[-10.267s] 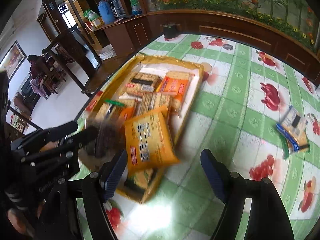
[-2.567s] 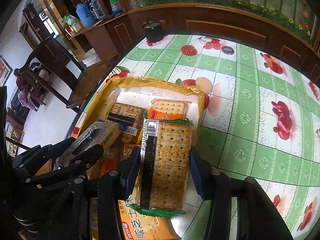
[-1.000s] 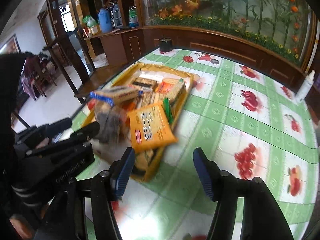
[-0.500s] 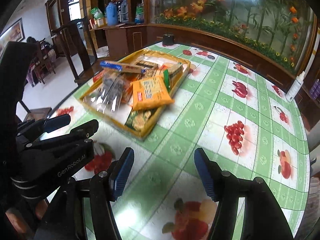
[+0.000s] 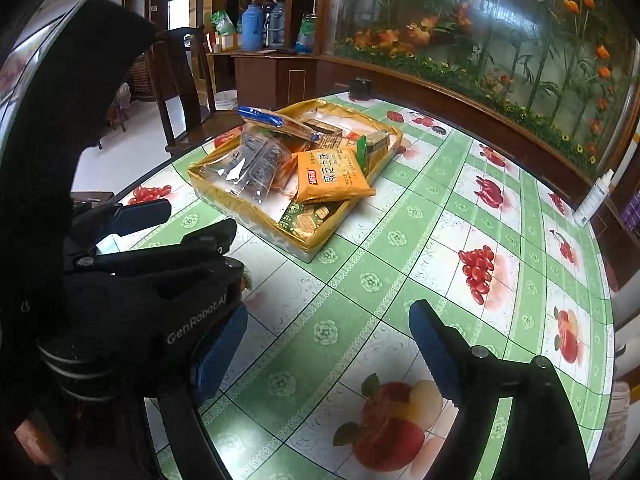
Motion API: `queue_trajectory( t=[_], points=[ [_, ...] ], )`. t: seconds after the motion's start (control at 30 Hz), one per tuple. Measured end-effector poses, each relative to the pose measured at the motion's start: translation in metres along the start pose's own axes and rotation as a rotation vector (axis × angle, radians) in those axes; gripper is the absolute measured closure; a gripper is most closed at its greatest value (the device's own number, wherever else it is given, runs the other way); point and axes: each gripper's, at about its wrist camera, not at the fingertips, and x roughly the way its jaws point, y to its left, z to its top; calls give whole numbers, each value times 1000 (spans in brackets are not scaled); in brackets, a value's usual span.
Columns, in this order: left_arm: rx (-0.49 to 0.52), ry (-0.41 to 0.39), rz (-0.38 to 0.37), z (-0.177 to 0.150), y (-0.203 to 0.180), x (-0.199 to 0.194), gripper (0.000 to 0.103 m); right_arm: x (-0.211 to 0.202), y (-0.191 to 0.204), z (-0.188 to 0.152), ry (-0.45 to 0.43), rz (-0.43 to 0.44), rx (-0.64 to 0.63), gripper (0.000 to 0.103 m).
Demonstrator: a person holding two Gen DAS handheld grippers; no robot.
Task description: Organize snacks
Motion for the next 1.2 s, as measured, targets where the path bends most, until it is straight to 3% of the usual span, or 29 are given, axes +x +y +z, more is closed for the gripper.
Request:
queue_trajectory(
  t=[0.3, 0.97, 1.13, 1.2],
  points=[
    [-23, 7, 14, 0, 13, 1, 49, 1, -13, -1, 10, 6, 86, 18],
    [14, -2, 18, -3, 16, -3, 49, 3, -9, -2, 23, -2, 90, 18],
    [3, -5, -6, -2, 19, -5, 47, 4, -7, -2, 28, -5, 88, 18],
    [1, -6, -9, -2, 19, -5, 39, 4, -7, -3, 29, -8, 88, 18]
  ],
)
